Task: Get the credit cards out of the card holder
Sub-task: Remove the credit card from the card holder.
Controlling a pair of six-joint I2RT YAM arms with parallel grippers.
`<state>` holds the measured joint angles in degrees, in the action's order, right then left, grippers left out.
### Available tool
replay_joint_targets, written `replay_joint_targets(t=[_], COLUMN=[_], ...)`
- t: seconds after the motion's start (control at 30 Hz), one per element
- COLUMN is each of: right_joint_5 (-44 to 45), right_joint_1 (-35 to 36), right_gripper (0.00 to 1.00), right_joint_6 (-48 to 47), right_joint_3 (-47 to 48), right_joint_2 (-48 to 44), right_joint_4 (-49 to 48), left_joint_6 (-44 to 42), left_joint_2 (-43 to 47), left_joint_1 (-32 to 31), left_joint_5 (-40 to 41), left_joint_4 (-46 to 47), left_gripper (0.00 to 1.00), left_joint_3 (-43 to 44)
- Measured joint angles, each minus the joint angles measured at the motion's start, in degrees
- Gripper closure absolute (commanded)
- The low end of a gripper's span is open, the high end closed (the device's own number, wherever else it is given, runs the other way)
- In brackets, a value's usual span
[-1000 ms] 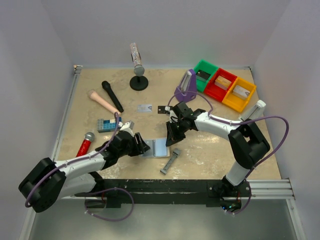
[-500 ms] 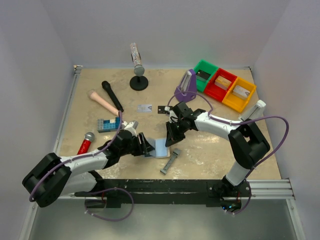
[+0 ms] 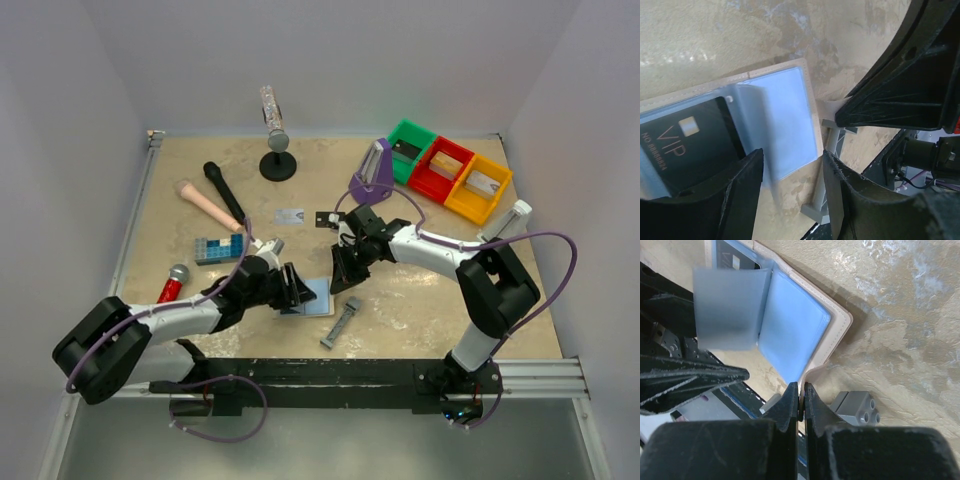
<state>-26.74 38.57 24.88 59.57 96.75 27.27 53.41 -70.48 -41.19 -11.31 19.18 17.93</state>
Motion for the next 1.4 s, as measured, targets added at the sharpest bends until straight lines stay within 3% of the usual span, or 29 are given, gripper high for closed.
replay_joint_targets(t=[0.4,0.67,0.73,0.87,1.0,1.1,1.27,1.4], right_joint_5=[0.1,0.7,0.8,2.0,4.6,7.4,6.4,0.1], right_joint_1=[0.0,-0.5,-0.8,-1.0,-1.1,-1.1,-1.1,-0.2], right_gripper=[1.0,0.98,0.9,0.58,0.45,0.47,0.73,0.74], right_joint_6=[0.0,-0.5,-0.7,-1.3,-2.1,-2.6,-2.8,-0.9], right_joint_3=[-0.1,0.0,1.1,3.4,3.9,3.9,3.9,3.3], right_joint_2=[0.0,0.0,0.8,2.6,1.6,-1.2,-8.7,-11.0], right_joint_4=[-0.1,0.7,1.8,2.5,4.3,6.5,5.9,-1.5], left_joint_6=[-0.4,-1.0,-1.2,-1.0,-0.6,-0.5,-0.5,-0.4], left_joint_2=[-6.1,5.0,7.8,8.9,9.4,11.0,14.6,15.4], left_joint_1=[-4.0,-3.3,-2.3,-0.5,0.1,0.3,0.6,0.7], left_joint_5=[-1.6,4.3,6.4,8.8,10.1,11.2,12.9,14.1], left_joint_4=[0.5,-3.3,-4.2,-5.5,-7.4,-8.6,-9.5,-9.6], left_gripper=[0.47,0.51,0.56,0.65,0.68,0.69,0.78,0.87], left_joint_3=[8.0,4.6,3.3,0.5,-1.7,-2.7,-3.2,-4.2])
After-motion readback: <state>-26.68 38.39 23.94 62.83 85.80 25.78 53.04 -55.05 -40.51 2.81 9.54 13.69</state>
